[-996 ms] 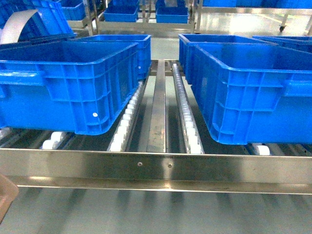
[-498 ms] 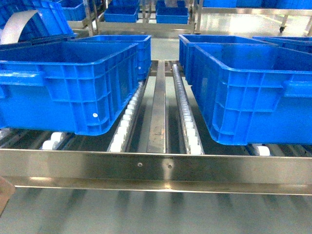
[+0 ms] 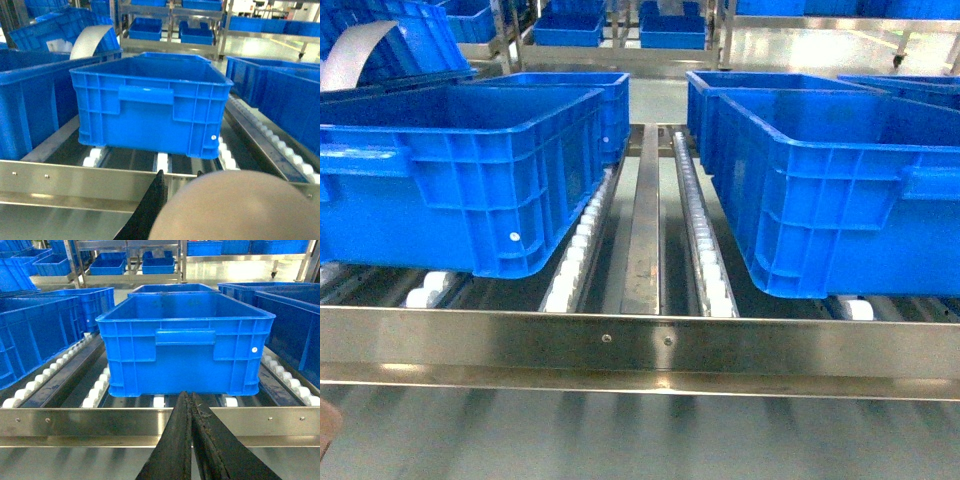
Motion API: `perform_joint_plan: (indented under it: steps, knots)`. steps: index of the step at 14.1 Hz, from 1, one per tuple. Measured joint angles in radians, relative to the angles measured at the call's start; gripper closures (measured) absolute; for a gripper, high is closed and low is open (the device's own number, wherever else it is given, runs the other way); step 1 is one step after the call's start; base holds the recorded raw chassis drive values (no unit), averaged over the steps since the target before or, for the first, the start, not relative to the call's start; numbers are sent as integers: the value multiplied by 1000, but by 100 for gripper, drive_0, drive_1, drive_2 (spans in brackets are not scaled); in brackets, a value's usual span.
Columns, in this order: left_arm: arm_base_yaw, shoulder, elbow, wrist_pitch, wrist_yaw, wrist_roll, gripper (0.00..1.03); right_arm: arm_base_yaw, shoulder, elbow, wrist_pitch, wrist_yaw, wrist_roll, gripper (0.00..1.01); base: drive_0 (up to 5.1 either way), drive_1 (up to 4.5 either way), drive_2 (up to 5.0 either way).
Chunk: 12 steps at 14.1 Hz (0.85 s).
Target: Place part in tray to right shelf
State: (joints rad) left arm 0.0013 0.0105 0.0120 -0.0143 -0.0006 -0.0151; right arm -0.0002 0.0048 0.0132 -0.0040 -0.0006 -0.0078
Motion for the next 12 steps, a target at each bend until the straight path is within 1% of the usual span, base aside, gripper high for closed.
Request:
perform_joint_plan:
  steps: [3,4,8,9,10,12]
  knots:
    - [0,0,0,3,0,0,91,0,0,0,0,0,0,99,0,0,0]
    - [0,0,0,5,0,0,91,0,0,0,0,0,0,93,0,0,0]
    - [0,0,0,5,0,0,91,0,0,0,0,0,0,40,0,0,0]
    - [0,0,0,5,0,0,91,0,0,0,0,0,0,14,0,0,0]
    - [0,0,0,5,0,0,91,0,0,0,0,0,0,3,0,0,0]
    - [0,0,0,5,0,0,91,0,0,0,0,0,0,3,0,0,0]
